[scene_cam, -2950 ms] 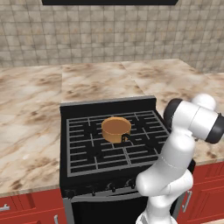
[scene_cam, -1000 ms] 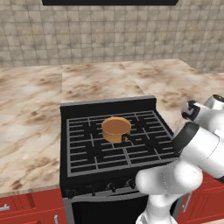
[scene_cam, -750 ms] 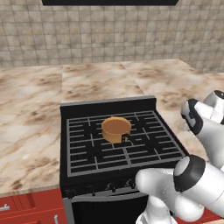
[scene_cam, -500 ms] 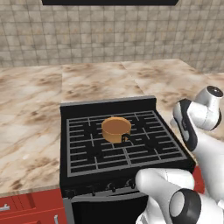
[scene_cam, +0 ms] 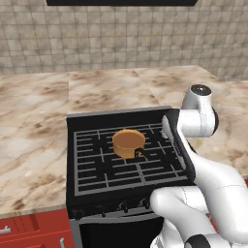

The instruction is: Pick up the sugar cube(s) and place them in the saucepan with hot chocolate.

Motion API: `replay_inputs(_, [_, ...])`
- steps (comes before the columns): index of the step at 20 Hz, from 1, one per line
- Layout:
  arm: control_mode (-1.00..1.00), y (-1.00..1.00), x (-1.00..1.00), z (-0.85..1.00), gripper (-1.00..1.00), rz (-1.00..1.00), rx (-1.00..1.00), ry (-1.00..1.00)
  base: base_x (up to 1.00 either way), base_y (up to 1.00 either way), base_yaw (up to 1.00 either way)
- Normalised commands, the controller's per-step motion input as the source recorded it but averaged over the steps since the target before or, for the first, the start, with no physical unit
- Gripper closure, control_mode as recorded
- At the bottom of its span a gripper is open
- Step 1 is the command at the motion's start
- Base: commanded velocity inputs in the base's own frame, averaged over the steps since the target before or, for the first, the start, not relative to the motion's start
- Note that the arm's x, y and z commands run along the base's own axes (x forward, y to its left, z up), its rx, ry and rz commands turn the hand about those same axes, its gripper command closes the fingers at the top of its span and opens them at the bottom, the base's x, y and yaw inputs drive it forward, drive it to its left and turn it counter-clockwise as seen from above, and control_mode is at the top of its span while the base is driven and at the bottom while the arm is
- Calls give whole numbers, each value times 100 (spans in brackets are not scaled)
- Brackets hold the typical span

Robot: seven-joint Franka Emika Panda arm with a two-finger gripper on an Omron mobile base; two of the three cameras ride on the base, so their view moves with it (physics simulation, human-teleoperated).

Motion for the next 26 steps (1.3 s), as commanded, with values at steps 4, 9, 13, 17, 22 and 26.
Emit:
replay_inputs(4, [-100,92,2,5,100,0,-8,25,0,0,0])
replay_inputs(9, [-100,66,27,0,100,0,-1,21,0,0,0])
replay_inputs(13, [-100,41,36,-7,100,0,0,8,0,0,0])
replay_inputs(17, [-100,14,47,-19,100,0,0,2,0,0,0])
replay_inputs(22, [-100,1,57,-34,100,0,0,1,0,0,0])
replay_inputs(26, [-100,10,58,-36,100,0,0,0,0,0,0])
